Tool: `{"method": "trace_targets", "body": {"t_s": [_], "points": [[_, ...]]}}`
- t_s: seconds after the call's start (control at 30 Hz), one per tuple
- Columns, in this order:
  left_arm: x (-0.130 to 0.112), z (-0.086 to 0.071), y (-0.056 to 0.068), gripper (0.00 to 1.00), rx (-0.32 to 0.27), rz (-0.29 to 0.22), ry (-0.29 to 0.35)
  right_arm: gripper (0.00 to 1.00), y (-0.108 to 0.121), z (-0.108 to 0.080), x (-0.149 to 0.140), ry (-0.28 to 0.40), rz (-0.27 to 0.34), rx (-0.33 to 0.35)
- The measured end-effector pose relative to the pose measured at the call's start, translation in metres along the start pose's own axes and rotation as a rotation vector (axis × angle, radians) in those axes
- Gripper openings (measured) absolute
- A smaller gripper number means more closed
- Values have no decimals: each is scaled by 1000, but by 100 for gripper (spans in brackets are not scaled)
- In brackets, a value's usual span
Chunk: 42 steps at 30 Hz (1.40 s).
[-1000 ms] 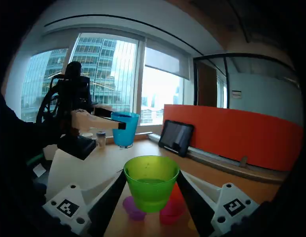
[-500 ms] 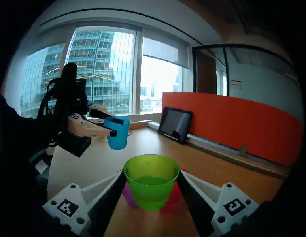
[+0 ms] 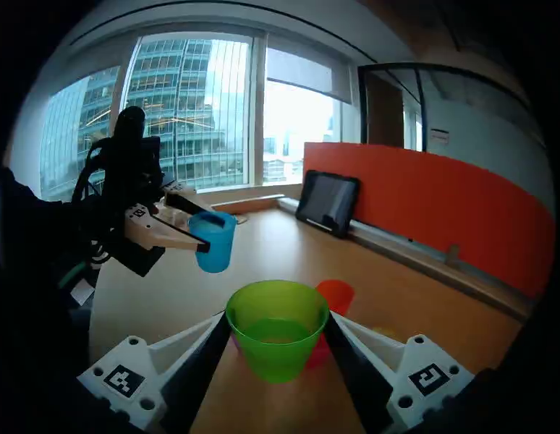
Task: Pour water
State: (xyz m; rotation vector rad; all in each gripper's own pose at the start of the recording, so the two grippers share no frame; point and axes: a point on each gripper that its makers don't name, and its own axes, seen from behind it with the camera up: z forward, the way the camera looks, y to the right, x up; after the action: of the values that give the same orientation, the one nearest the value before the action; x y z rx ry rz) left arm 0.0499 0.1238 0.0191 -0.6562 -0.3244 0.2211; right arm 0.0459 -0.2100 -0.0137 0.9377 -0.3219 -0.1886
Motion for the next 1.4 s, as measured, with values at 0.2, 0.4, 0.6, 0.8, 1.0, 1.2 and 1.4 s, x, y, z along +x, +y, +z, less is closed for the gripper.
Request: {"method": "trace_targets", "body": {"t_s": [0.2,0.4,0.6,0.8,1.0,1.2,1.4], "points": [[-25,5,12,88,-29,22,-62,91,-2,4,-17,-48,-8,13],[-47,9,23,88,-63,41,-125,91,-5,8,-33,-94,-10,31],[-69,14,29,88,-99,48,-192,91,-6,13,-48,-140,-20,45],[-90,21,35,88,-133,66,-251,92,-8,19,-65,-185,-26,56],[-102,26,39,88,-151,87,-283,92,-6,25,-80,-219,-27,56],[-111,30,43,88,-162,79,-297,92,-6,29,-90,-237,-25,59],[-115,33,43,88,-164,68,-298,92,-6,31,-98,-253,-27,57]]}}
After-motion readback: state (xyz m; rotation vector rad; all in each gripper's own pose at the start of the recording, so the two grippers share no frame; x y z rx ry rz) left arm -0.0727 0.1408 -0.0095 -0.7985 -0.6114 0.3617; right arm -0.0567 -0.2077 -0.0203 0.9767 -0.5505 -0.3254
